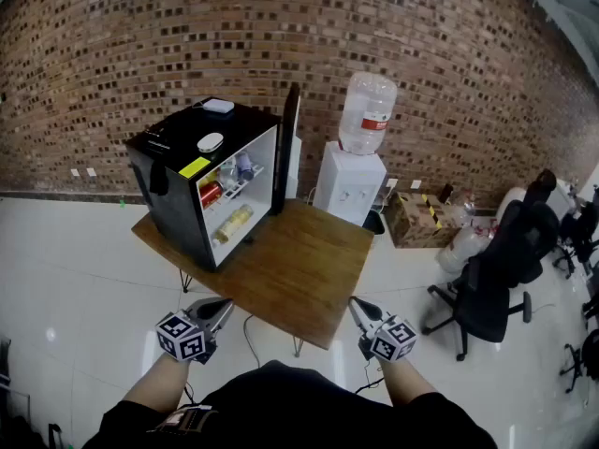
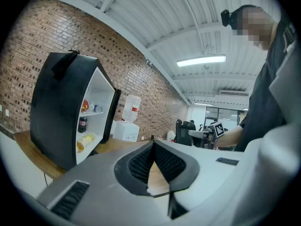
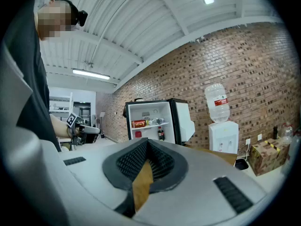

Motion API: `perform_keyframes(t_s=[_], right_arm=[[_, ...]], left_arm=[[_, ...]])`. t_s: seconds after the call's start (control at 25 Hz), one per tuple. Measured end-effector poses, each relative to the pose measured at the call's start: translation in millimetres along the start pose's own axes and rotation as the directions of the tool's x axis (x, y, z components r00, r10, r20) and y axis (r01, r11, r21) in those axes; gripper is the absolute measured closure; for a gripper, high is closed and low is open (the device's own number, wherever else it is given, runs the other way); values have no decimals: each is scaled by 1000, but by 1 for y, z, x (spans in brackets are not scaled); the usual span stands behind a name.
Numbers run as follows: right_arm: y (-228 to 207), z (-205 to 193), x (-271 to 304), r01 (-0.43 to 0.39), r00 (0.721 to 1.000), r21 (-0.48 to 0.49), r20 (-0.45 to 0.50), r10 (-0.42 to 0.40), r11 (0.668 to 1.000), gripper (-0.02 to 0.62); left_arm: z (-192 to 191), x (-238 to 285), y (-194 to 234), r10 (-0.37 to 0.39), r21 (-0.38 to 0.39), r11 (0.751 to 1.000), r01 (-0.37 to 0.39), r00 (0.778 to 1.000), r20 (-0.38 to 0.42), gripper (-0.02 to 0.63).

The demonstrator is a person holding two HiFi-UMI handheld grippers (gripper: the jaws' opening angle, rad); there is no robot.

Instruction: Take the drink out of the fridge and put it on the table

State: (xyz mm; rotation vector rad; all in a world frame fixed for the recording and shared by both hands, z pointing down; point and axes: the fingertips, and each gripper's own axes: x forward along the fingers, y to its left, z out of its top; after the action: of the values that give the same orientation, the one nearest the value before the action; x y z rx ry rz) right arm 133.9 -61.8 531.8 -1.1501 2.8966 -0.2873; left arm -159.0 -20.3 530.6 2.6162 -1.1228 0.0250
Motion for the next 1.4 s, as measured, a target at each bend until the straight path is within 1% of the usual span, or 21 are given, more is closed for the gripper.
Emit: perform_keyframes(t_s=[0.24, 0.36, 0.48, 0.6, 0.72, 0.8, 0.92, 0.96, 1.0, 1.08, 1.16, 1.24, 1.28, 1.32, 1.36, 1.4], right_arm=[[-69, 10, -13, 31, 1000, -30, -2, -31, 999, 575], [-101, 15, -12, 63, 998, -35, 6, -63, 997, 575], [-132, 22, -5, 110, 994, -29, 19, -110, 993, 575], [-159, 28, 15, 159, 987, -33, 21, -158, 987, 575], [-179, 30, 54, 196, 981, -43, 2, -196, 980, 575], [-184, 27, 87, 206, 978, -62, -26, -208, 977, 575], [-184, 16, 137, 202, 976, -81, -70, -208, 976, 575], [-185, 14, 153, 198, 976, -82, -80, -205, 977, 575], [-187, 13, 167, 192, 976, -79, -86, -199, 978, 575], [-193, 10, 189, 172, 979, -66, -97, -177, 983, 574], [-202, -1, 203, 135, 983, -47, -118, -139, 990, 574], [-215, -16, 212, 96, 987, -12, -130, -97, 995, 575], [-222, -25, 214, 76, 988, 8, -134, -74, 997, 575], [-229, -34, 213, 55, 989, 29, -141, -50, 998, 575], [-234, -43, 210, 33, 988, 49, -152, -25, 998, 575], [-239, -52, 206, 11, 986, 67, -164, 0, 998, 575]], left_arm=[[8, 64, -1, 35, 20, 999, -34, 999, -18, 606], [12, 89, 9, 48, 15, 999, -48, 998, -29, 606], [15, 108, 28, 58, 16, 998, -58, 997, -44, 606], [16, 125, 66, 86, 50, 995, -84, 995, -56, 606], [19, 145, 123, 139, 81, 987, -136, 989, -45, 606], [13, 160, 161, 161, 93, 983, -156, 985, -55, 606], [-2, 188, 211, 160, 103, 983, -151, 983, -94, 606], [-6, 200, 225, 160, 103, 983, -149, 981, -107, 596], [-8, 212, 240, 165, 108, 982, -153, 979, -117, 555], [-11, 236, 266, 204, 140, 973, -185, 970, -132, 503], [-15, 251, 288, 278, 182, 951, -251, 950, -142, 454], [-21, 263, 311, 373, 234, 914, -331, 914, -161, 377], [-23, 269, 323, 423, 270, 889, -370, 890, -172, 340], [-27, 276, 335, 474, 313, 859, -405, 861, -187, 314], [-32, 282, 345, 524, 358, 827, -434, 826, -210, 294], [-37, 287, 355, 573, 399, 795, -457, 783, -243, 287]])
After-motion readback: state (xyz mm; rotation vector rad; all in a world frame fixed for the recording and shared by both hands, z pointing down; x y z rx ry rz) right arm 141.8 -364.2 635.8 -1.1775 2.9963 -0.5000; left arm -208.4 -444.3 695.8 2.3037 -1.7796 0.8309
